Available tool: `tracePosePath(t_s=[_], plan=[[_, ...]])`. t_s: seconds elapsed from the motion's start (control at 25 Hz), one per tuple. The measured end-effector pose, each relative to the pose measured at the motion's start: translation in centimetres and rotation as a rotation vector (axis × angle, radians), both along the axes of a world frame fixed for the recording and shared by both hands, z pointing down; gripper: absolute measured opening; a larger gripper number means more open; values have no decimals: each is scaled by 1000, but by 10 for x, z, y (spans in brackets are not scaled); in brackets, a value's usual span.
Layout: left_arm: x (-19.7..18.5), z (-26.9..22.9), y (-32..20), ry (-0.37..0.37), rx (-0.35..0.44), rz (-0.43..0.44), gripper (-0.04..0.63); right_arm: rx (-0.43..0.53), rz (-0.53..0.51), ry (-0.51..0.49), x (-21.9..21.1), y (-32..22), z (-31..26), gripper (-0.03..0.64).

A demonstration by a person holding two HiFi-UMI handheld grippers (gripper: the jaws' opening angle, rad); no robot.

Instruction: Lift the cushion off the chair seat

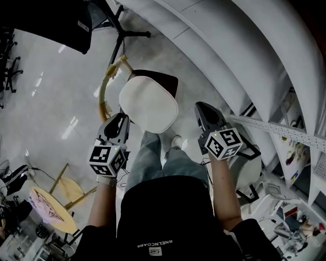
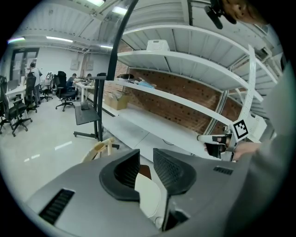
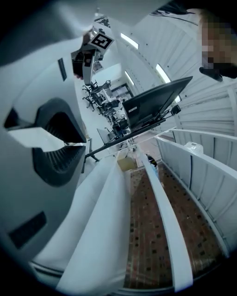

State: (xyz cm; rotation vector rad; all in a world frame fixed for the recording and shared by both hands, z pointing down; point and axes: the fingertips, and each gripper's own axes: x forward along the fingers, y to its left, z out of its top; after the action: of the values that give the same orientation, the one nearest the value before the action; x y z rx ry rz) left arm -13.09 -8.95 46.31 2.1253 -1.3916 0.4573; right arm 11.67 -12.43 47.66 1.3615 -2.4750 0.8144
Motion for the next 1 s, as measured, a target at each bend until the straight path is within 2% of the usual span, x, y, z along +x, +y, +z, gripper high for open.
tracePosePath(t_s=[0.16,0.48,0.68,0.84,1.0], plan=[[2,5,-7,-13,-12,40,116,-80,22,43,7,-2,48,25],[2,9,-10,-66,-20,87,159,-230,20,65,2,4,131,100],[-9,10,-5,-93,-35,88,187,-320,-36,91,-15,7,175,146],[-8,13,0,-102,-51,82,193,-409,-62,117,-14,9,215,230],[-8,13,6,-109,-58,65,196,-487,-106,153,-16,14,250,269]])
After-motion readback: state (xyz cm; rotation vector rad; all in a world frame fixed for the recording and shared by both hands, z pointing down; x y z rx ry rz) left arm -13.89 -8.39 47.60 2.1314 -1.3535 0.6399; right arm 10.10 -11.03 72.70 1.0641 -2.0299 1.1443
